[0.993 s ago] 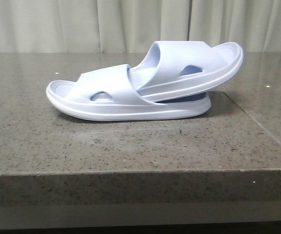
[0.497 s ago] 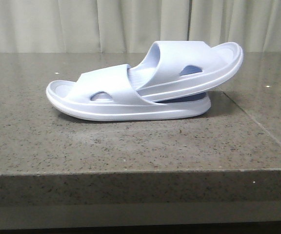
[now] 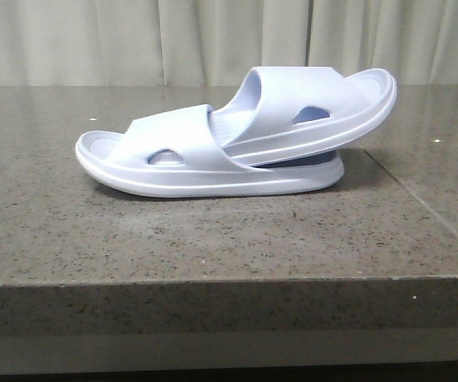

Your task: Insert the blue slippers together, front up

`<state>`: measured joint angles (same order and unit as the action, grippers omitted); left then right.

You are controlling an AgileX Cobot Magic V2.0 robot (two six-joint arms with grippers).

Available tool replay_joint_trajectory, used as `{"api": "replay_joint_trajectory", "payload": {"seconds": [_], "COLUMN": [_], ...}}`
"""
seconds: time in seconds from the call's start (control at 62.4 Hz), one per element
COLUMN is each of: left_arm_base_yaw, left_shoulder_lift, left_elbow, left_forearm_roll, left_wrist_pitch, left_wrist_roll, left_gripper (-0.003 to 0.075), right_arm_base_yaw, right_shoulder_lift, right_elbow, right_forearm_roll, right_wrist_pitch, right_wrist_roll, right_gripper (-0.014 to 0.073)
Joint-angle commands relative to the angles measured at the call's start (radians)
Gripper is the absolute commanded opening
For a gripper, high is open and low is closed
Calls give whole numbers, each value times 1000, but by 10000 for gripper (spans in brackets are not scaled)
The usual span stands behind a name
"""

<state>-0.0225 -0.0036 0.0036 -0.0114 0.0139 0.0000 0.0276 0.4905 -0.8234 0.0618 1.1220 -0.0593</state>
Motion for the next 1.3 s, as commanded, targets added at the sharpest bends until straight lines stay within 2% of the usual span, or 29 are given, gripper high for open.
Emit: {"api": "replay_joint_trajectory", "payload": {"seconds": [0.0,0.737,0.865,1.009,1.186,1.282], "left_arm_base_yaw": [-6,-6,-6,-6,-6,-6], "left_shoulder_lift": [-17,-16,-16,-16,-16,-16], "left_elbow": [7,7,7,7,7,7], "left_forearm_roll": [-3,-3,-3,-3,-3,-3], "left_wrist_pitch": [-79,-79,-79,-79,-79,-79], "left_wrist_roll": [0,0,0,0,0,0], "left_gripper": [-20,-20,-20,-20,-20,-20], "right_arm_base_yaw": [3,3,14,68,52,46], "right_shoulder_lift": [6,6,-11,-74,-185,-253], "right_elbow": [-21,-21,-12,92,332,470], "right_forearm_roll": [-1,-1,-47,-49,-28,-16], "right_wrist_pitch": [-66,-68,-105,-329,-715,-874], "right_wrist_roll": [0,0,-1,-1,-1,-1], "right_gripper": [-68,-68,-68,-68,-68,-68]}}
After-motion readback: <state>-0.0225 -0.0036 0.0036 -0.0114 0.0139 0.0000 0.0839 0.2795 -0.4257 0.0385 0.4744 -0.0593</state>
